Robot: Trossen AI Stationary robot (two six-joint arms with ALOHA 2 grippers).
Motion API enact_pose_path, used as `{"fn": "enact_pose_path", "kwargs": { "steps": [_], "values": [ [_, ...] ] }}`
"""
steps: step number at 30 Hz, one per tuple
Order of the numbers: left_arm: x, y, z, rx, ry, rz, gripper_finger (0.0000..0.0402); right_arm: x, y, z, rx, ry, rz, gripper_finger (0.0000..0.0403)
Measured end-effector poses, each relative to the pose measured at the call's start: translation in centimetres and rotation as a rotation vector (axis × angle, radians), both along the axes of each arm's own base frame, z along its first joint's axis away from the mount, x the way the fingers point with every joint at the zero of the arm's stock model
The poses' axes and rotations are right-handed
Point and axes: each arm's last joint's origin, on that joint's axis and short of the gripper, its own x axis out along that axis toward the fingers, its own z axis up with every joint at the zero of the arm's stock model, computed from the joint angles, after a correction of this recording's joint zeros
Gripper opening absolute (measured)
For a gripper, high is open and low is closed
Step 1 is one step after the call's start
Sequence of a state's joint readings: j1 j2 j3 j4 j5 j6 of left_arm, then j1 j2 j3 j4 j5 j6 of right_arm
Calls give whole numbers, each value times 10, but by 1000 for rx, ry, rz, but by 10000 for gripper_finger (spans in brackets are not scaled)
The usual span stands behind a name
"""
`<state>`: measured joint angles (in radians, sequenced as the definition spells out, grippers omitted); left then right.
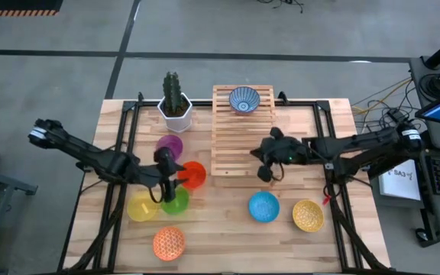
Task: Place and stack bowls onto a shelf
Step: Put the orange bowl on the shelf
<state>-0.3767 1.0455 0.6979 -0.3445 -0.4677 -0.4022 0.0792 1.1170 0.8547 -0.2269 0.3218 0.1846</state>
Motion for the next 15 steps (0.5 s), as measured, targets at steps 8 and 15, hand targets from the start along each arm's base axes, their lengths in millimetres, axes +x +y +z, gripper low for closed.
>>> {"fn": "enact_pose_path", "kwargs": {
  "steps": [8, 15],
  "values": [
    [20, -12, -35, -41, 197, -120, 168, -4, 8, 4, -50, -52, 73, 9],
    [41, -13, -64, -8, 312, -86, 168, -11, 7, 15, -75, -97, 87, 9]
  ]
}}
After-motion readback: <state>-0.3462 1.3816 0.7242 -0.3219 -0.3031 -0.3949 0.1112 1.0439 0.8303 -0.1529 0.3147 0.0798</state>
